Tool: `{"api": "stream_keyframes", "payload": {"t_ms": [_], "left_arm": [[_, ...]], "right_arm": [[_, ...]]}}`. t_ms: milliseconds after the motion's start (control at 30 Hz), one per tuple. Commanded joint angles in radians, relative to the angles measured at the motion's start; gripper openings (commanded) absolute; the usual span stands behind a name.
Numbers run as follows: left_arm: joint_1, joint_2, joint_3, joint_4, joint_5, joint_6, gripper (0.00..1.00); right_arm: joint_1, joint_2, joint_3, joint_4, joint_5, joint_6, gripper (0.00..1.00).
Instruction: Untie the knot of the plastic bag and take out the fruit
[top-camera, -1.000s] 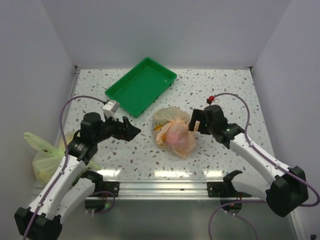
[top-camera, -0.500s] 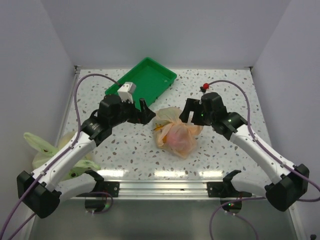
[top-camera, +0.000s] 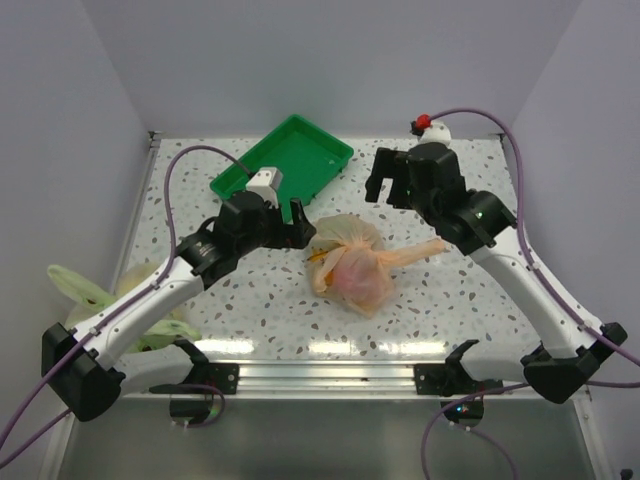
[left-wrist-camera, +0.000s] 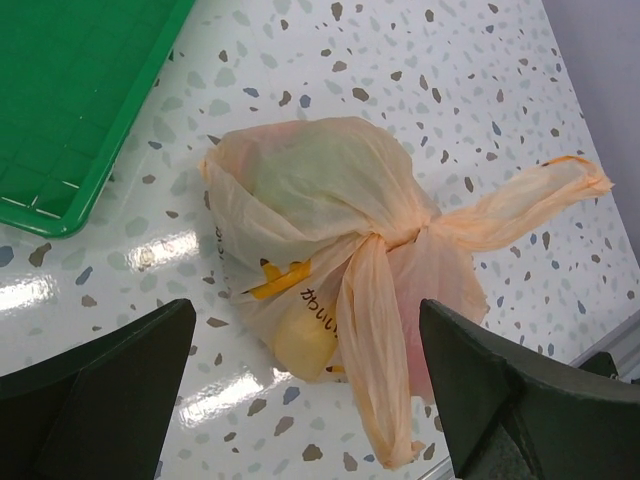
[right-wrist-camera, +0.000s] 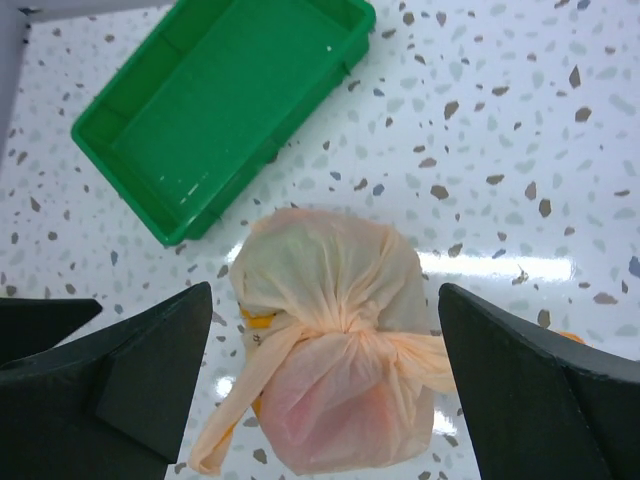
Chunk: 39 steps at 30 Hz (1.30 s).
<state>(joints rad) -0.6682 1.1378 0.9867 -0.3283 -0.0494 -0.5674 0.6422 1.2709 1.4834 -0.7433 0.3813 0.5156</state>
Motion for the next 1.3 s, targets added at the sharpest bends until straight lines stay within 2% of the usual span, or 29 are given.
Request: {"api": "stream_keyframes", "payload": {"t_ms": [0, 33, 167, 300, 467, 767, 833, 900, 933, 1067, 1267], "left_arm": [[-0.017, -0.026, 0.027, -0.018, -0.052, -0.009, 1.00], [-0.022, -0.029, 0.029, -0.018, -0.055, 0.000, 1.00], [-0.030, -0.039, 0.052, -0.035, -0.107, 0.047, 1.00], [-0.031, -0.047, 0.030, -0.012, -0.126, 0.020, 1.00], [-0.036, -0.012, -0.003, 0.015, -0.106, -0.041, 1.00], [-0.047, 0.062, 0.026, 0.049, -0.136, -0.037, 1.00], [-0.047, 0.095, 0.043, 0.051, -0.130, -0.034, 1.00], [-0.048, 0.118, 0.072, 0.058, -0.110, -0.028, 1.00], [-0.050, 0.146, 0.084, 0.058, -0.106, -0.026, 1.00], [-0.082, 0.217, 0.174, 0.038, -0.119, -0.025, 1.00], [-0.137, 0.375, 0.350, -0.043, -0.161, -0.075, 1.00]], "right_arm": [[-0.001, 0.005, 0.057, -0.094, 0.024, -0.071, 0.99], [-0.001, 0.005, 0.060, -0.096, -0.064, -0.060, 0.98], [-0.001, 0.024, 0.014, -0.105, -0.243, 0.030, 0.97], [-0.001, 0.007, -0.199, 0.024, -0.255, 0.099, 0.90], [-0.004, 0.028, -0.371, 0.229, -0.303, 0.213, 0.79], [-0.004, 0.064, -0.641, 0.522, -0.346, 0.267, 0.77], [-0.003, 0.067, -0.676, 0.547, -0.360, 0.248, 0.67], [-0.003, 0.061, -0.687, 0.555, -0.366, 0.222, 0.44], [-0.001, 0.050, -0.689, 0.553, -0.361, 0.193, 0.24], [-0.001, -0.028, -0.683, 0.539, -0.349, 0.100, 0.00], [0.004, -0.148, -0.695, 0.574, -0.357, -0.063, 0.00]]}}
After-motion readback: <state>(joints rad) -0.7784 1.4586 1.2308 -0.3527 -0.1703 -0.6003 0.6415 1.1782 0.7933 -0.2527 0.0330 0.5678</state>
